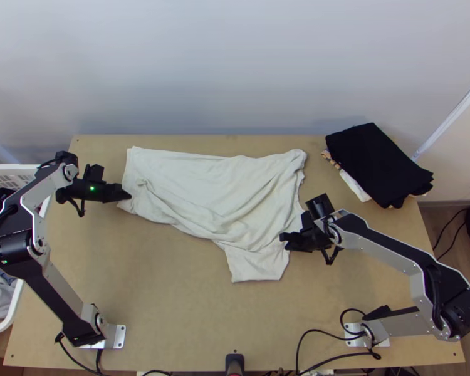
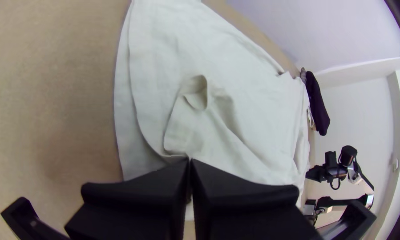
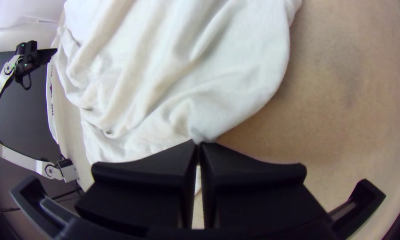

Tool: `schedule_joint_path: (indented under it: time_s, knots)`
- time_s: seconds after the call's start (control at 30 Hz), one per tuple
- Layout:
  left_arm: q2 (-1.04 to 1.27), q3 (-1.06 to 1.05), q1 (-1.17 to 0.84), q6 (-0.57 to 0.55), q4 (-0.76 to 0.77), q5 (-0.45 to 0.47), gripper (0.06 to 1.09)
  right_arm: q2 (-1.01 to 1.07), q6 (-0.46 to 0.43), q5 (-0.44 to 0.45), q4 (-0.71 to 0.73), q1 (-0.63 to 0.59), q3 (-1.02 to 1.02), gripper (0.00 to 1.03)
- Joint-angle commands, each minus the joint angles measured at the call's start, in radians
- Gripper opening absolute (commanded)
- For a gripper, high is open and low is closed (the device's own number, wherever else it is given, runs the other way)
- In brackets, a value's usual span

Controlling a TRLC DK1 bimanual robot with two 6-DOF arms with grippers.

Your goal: Fold the t-shirt

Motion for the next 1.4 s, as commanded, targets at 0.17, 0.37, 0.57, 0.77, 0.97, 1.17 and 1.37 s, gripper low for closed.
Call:
schedule_joint_path:
  time_s: [0.17, 0.37, 0.57, 0.77, 0.97, 1.17, 1.37]
  knots:
    - [-0.156, -0.002, 0.055, -0.192, 0.085, 0.01, 0.1, -0.047, -0.006, 0.069, -0.049, -0.091, 0.042, 0.03]
    - [-0.355, -0.055, 0.032, -0.335, 0.246, -0.111, 0.1, -0.124, -0.032, 0.106, -0.152, -0.171, 0.252, 0.03]
    - [-0.51, -0.029, 0.006, -0.453, 0.341, -0.234, 0.1, -0.15, -0.076, 0.11, -0.243, -0.213, 0.516, 0.03]
    - [-0.618, 0.07, -0.008, -0.542, 0.389, -0.336, 0.1, -0.122, -0.09, 0.115, -0.286, -0.228, 0.806, 0.03]
    - [-0.66, 0.179, -0.017, -0.582, 0.455, -0.459, 0.1, -0.038, -0.21, 0.165, -0.307, -0.243, 1.101, 0.03]
    - [-0.679, 0.282, -0.054, -0.58, 0.525, -0.585, 0.1, 0.077, -0.383, 0.264, -0.284, -0.255, 1.383, 0.03]
    - [-0.662, 0.311, -0.102, -0.577, 0.605, -0.655, 0.1, 0.154, -0.397, 0.327, -0.102, -0.263, 1.504, 0.03]
